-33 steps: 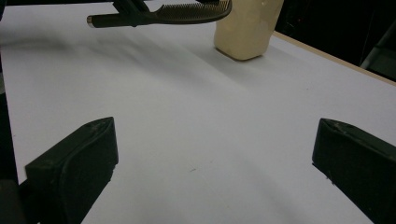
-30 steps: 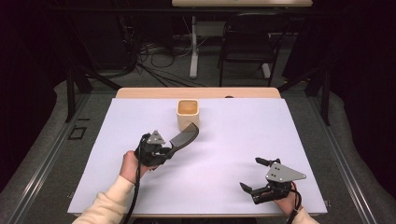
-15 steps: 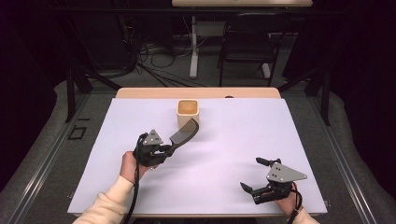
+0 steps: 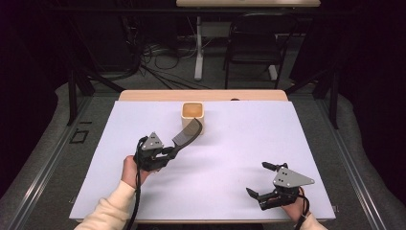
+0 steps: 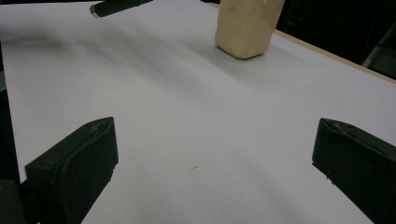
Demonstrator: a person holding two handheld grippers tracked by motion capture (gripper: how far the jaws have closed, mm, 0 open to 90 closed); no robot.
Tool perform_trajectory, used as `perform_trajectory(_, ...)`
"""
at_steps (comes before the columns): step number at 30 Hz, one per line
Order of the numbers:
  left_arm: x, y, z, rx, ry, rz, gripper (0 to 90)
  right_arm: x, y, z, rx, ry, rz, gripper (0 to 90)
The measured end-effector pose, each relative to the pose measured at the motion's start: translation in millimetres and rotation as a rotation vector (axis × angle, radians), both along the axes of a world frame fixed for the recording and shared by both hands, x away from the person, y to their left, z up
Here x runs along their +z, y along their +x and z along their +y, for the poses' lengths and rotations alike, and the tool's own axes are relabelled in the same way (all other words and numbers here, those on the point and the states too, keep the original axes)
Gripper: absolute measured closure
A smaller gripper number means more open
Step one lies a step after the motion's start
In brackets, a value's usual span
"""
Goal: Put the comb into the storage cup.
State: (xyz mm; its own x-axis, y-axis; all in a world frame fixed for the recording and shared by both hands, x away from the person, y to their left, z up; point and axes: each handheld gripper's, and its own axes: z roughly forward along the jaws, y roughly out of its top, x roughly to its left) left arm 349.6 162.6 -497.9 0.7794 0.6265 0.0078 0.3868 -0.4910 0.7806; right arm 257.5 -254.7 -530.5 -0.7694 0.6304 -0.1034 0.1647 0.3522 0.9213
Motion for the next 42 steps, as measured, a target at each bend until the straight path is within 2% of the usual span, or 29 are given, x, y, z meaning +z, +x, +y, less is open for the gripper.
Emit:
perform_trajectory(23, 3.4, -1.8, 8.1, 0.026, -0.078, -0.045, 72.4, 0.3, 0.5, 0.2, 0.001, -0.001, 0.001, 0.0)
perform_trajectory(42, 3.7, 2.0, 16.6, 0.091, -0.130, -0.079, 72.4, 0.0, 1.2, 0.2, 0.001, -0.004, -0.002, 0.0)
